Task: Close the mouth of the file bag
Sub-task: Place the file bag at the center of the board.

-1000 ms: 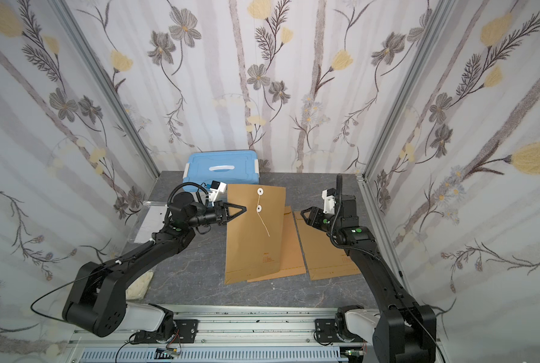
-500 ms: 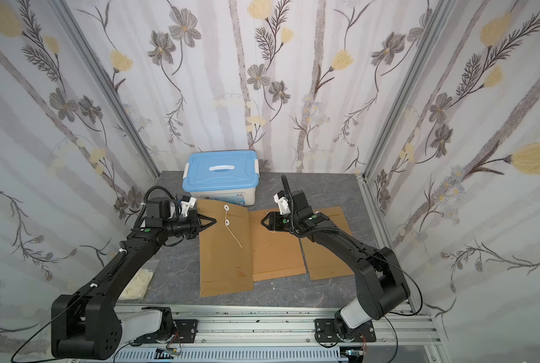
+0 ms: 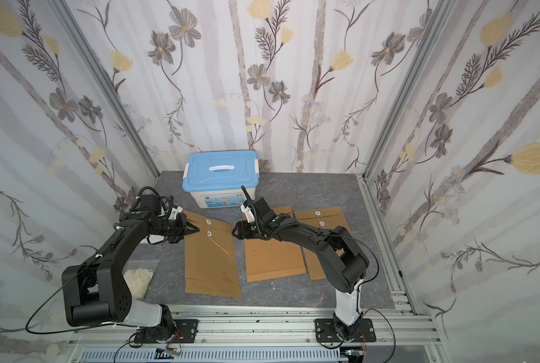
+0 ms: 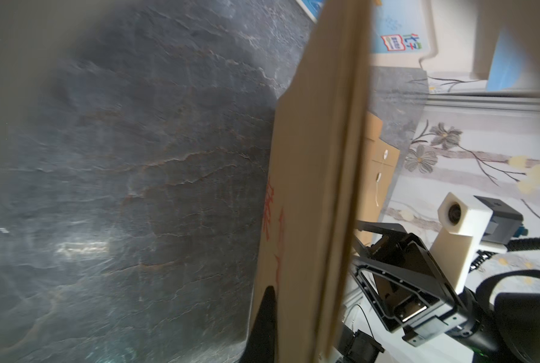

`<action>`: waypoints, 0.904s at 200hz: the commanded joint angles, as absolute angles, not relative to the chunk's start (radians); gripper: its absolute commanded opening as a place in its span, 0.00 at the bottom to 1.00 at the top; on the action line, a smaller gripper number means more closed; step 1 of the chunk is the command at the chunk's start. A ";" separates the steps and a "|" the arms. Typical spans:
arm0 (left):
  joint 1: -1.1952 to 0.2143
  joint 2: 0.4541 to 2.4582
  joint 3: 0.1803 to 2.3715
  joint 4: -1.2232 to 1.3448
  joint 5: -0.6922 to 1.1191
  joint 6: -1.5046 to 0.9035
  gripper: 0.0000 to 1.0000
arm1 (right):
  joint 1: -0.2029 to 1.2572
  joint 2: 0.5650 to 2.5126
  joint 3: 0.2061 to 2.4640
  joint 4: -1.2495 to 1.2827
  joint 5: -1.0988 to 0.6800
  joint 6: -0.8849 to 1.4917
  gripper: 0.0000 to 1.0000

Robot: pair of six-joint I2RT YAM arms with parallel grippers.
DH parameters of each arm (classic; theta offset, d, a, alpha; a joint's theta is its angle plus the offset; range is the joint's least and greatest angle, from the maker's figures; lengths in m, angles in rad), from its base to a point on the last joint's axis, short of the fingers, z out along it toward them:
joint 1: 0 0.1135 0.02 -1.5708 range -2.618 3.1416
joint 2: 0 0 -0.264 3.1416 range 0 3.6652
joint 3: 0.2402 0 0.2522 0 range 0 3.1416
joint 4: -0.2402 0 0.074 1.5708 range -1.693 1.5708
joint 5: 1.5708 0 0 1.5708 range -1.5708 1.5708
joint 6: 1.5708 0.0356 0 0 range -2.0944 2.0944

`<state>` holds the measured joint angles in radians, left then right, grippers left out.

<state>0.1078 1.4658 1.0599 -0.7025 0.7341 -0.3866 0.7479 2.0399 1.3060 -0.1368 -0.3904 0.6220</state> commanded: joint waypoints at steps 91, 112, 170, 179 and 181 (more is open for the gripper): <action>0.128 1.690 1.215 -0.799 0.565 -0.330 0.35 | 0.758 2.133 1.304 -0.012 -0.388 0.665 0.60; 0.132 1.720 1.253 -0.814 0.542 -0.328 0.43 | 0.759 2.145 1.300 0.003 -0.391 0.673 0.60; 0.169 1.784 1.270 -0.798 0.581 -0.344 0.54 | 0.762 2.155 1.307 -0.003 -0.375 0.668 0.60; 0.169 1.785 1.267 -0.799 0.580 -0.345 0.55 | 0.762 2.157 1.312 -0.006 -0.374 0.666 0.60; 0.170 1.786 1.267 -0.798 0.581 -0.346 0.56 | 0.761 2.157 1.314 -0.008 -0.373 0.667 0.60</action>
<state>0.1677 1.7836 1.2606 -0.7883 0.5789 -0.3443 0.7597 2.1529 1.2999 -0.0483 -0.3893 0.6647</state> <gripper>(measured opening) 0.541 0.600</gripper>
